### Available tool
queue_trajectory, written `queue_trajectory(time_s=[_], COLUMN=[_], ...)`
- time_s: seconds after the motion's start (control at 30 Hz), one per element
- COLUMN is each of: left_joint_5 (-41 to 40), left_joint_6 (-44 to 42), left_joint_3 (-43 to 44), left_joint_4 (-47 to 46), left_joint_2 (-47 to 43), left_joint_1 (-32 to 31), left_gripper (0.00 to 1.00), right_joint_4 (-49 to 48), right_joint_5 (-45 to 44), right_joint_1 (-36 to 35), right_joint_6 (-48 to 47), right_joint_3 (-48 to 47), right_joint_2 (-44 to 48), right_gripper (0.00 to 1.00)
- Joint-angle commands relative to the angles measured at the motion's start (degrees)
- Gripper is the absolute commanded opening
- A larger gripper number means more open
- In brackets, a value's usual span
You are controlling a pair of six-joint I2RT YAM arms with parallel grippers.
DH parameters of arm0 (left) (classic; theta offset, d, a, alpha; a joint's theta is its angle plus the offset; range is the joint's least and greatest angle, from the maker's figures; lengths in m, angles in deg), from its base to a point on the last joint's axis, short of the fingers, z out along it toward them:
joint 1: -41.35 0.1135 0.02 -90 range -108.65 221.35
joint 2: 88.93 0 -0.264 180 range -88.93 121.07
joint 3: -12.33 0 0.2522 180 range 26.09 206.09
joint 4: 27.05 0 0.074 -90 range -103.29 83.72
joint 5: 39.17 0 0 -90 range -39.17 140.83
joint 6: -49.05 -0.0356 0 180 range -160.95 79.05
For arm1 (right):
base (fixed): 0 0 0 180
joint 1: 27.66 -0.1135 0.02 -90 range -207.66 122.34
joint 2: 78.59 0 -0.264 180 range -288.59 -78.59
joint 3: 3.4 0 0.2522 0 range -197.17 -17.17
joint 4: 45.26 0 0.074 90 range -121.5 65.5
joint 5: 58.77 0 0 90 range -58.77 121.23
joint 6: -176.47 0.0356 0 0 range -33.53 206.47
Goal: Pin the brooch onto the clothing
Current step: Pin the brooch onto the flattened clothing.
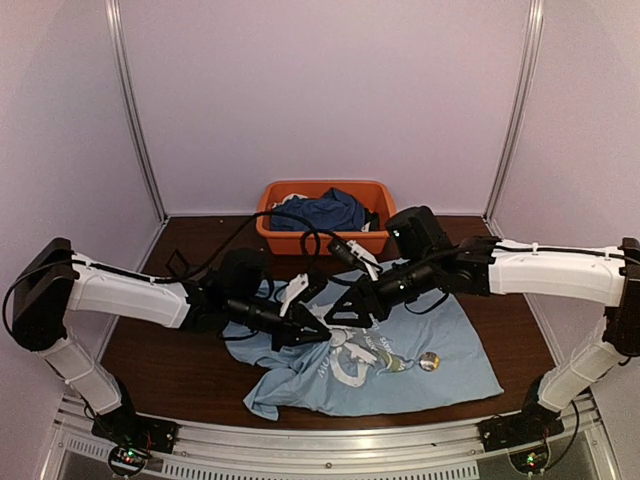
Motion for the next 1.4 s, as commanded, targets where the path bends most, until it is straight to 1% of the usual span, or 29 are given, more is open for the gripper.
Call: queue_trajectory(time_s=[0.0,0.1,0.13,0.2,0.27,0.3,0.33,0.37,0.5,0.67,0.73,0.87,0.93,1.1,1.17,1.3,1.37], left_joint_5=[-3.6,-4.3,-4.2,-4.5,-4.0,-3.5,-3.1,-2.6,-2.6,-7.6,-8.8,-10.5,-10.6,-10.3,-10.3,-10.4,-10.9], left_joint_6=[4.3,6.0,6.5,8.0,10.2,11.4,12.4,13.7,18.6,23.9,25.2,26.3,26.4,26.2,26.2,26.4,26.4], left_joint_3=[-1.5,-1.5,-1.5,-1.9,-2.9,-3.5,-4.0,-4.6,-5.9,-7.0,-7.3,-8.0,-8.2,-8.2,-8.3,-8.6,-8.8], left_joint_4=[-4.9,-5.5,-5.8,-6.8,-9.4,-10.9,-12.3,-14.0,-18.1,-19.6,-20.2,-20.4,-20.4,-20.3,-20.5,-20.7,-20.5], left_joint_2=[0.9,1.0,0.9,0.7,0.4,0.3,0.1,-0.1,-0.5,-1.4,-1.7,-2.5,-2.9,-3.0,-2.9,-3.0,-3.4], left_joint_1=[-0.2,-0.3,-0.2,-0.3,-0.3,-0.3,-0.2,-0.3,-0.2,-0.2,-0.3,-0.3,-0.3,-0.3,-0.3,-0.3,-0.3], left_gripper=[0.00,0.00,0.00,0.00,0.00,0.00,0.00,0.00,0.00,0.00,0.00,0.00,0.00,0.00,0.00,0.00,0.00], right_joint_4=[-6.4,-7.2,-7.7,-9.7,-13.0,-14.7,-16.0,-17.1,-21.3,-22.9,-22.5,-21.4,-19.3,-13.6,-12.7,-11.8,-11.5], right_joint_5=[-3.0,-3.9,-4.5,-5.6,-6.5,-7.1,-8.0,-8.5,-10.3,-14.7,-17.4,-17.1,-17.3,-15.3,-14.4,-12.1,-12.0], right_joint_1=[0.3,0.3,0.3,0.3,0.3,0.3,0.3,0.3,0.3,-0.1,-0.4,-1.6,-2.3,-2.4,-2.4,-2.4,-2.4], right_joint_6=[3.3,2.6,2.3,2.0,2.0,2.0,2.1,2.0,2.6,7.3,8.7,10.4,10.4,10.6,11.0,11.8,12.8], right_joint_3=[2.7,4.6,5.5,7.8,10.7,12.1,13.4,14.4,17.5,16.9,16.1,14.2,12.8,9.2,8.3,7.5,7.2], right_joint_2=[3.2,3.8,4.1,5.0,6.6,7.7,8.9,9.9,13.0,10.7,9.2,7.1,6.3,3.2,2.3,1.4,1.0], right_gripper=[0.66,0.69,0.72,0.80,0.92,0.94,0.99,1.00,1.00,1.00,1.00,1.00,1.00,0.96,0.91,0.77,0.76])
